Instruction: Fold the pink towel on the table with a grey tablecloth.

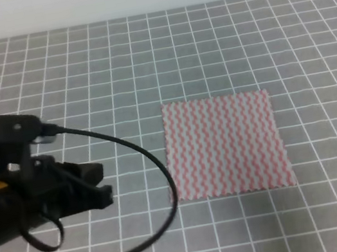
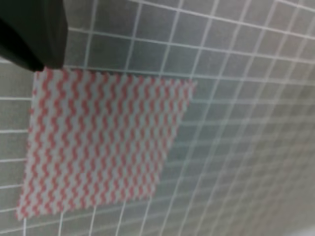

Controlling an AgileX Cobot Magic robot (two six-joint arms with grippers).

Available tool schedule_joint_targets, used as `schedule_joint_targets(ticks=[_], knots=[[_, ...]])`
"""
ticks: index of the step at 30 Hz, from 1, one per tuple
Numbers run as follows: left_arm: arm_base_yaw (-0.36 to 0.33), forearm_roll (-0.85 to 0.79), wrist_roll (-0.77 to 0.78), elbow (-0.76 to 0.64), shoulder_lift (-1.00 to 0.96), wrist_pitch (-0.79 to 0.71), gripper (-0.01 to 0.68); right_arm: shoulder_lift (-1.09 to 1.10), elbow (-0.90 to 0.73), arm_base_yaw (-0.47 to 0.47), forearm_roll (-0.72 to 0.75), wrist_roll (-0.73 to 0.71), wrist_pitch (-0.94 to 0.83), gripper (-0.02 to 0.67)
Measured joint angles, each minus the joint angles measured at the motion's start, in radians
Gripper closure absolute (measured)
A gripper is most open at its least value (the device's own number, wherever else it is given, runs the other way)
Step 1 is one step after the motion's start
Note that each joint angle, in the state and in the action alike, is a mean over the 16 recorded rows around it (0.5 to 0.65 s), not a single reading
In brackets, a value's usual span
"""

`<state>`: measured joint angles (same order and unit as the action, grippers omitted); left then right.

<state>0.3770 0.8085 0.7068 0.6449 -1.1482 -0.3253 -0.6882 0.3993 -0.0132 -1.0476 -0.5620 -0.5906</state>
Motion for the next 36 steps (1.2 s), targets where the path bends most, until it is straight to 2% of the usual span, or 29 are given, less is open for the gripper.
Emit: schedule_joint_targets(ticks=[5,12,18,23,31,36], knots=[[0.050,-0.003,0.005,0.017,-0.053,0.033,0.674,-0.289,0.183,-0.055,0.215,0.016,-0.115,0.665],[0.070,-0.016,0.006,0.075,-0.115,0.031,0.674,-0.626,0.382,-0.196,0.551,0.252,-0.137,0.665],[0.070,-0.032,0.007,0.149,-0.183,0.009,0.674,-0.805,0.464,-0.305,0.751,0.432,-0.084,0.651],[0.070,-0.046,0.011,0.204,-0.244,-0.015,0.674,-0.886,0.494,-0.336,0.788,0.481,-0.046,0.589],[0.070,-0.050,0.025,0.250,-0.313,-0.041,0.674,-0.933,0.501,-0.337,0.763,0.482,0.015,0.459],[0.070,-0.050,0.033,0.257,-0.330,-0.048,0.674,-0.947,0.502,-0.337,0.751,0.482,0.033,0.409]])
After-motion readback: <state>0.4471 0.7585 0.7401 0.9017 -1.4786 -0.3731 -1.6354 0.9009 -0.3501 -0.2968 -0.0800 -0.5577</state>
